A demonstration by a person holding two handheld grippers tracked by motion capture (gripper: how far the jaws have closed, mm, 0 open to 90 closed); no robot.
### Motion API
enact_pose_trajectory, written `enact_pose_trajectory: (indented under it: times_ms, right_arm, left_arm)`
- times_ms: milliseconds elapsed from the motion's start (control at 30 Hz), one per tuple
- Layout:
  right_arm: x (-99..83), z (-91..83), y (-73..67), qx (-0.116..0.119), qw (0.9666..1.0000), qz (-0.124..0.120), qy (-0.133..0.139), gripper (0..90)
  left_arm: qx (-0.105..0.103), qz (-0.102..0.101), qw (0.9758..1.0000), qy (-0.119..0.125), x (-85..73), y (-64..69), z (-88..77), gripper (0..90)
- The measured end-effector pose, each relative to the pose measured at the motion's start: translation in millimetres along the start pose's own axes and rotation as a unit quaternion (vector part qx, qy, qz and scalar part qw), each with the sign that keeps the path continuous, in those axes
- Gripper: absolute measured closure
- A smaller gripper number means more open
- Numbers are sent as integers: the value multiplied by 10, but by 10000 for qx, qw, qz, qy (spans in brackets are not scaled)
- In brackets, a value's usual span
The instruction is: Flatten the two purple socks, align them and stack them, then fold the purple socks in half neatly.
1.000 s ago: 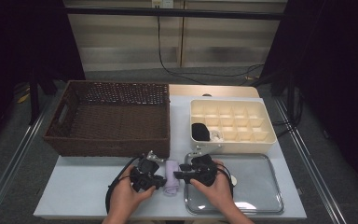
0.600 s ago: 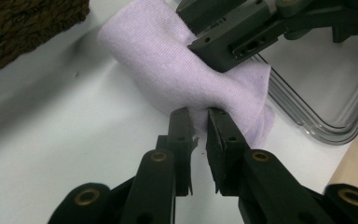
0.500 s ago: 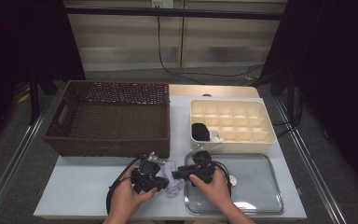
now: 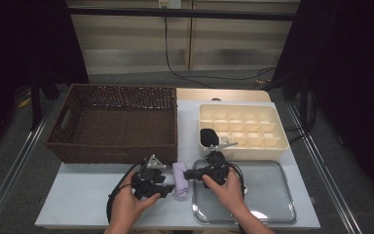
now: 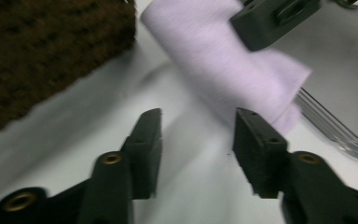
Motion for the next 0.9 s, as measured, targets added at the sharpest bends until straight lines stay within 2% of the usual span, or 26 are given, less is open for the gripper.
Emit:
enact_pose_trajectory:
  times_ms: [67, 167, 333, 500, 733, 833, 900]
  right_arm:
    - [36, -47, -8, -63, 10000, -34, -44, 844]
    - [69, -130, -6, -95, 9999, -46, -60, 844]
    - [101, -285, 46, -184, 9998, 17, -94, 844]
    - [159, -508, 99, -261, 9996, 48, -5, 843]
    - [249, -801, 197, -439, 9990, 110, 24, 842]
    - [286, -918, 254, -525, 9984, 177, 60, 841]
    - [304, -985, 292, -540, 9983, 214, 100, 841]
  left_arm:
    - [35, 14, 10000, 19, -9, -30, 7, 447]
    - [217, 40, 9997, 106, -22, -55, 38, 394]
    - [215, 91, 9997, 105, -37, -77, 116, 325]
    - [416, 213, 9987, 224, -26, -86, 159, 278]
    - [459, 273, 9981, 294, -44, -109, 211, 245]
    - [540, 317, 9977, 239, -53, -107, 229, 216]
    - [514, 326, 9977, 299, -56, -94, 247, 194]
Point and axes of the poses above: each handheld gripper's, and its own axes: z roughly forward along the jaws, x roughly out of its top, y roughly to its right, the point moved 2 cm from there along z, roughly forward along the jaws, and after that the axes turned 13 degrees about -y, right-handed, at the moved point
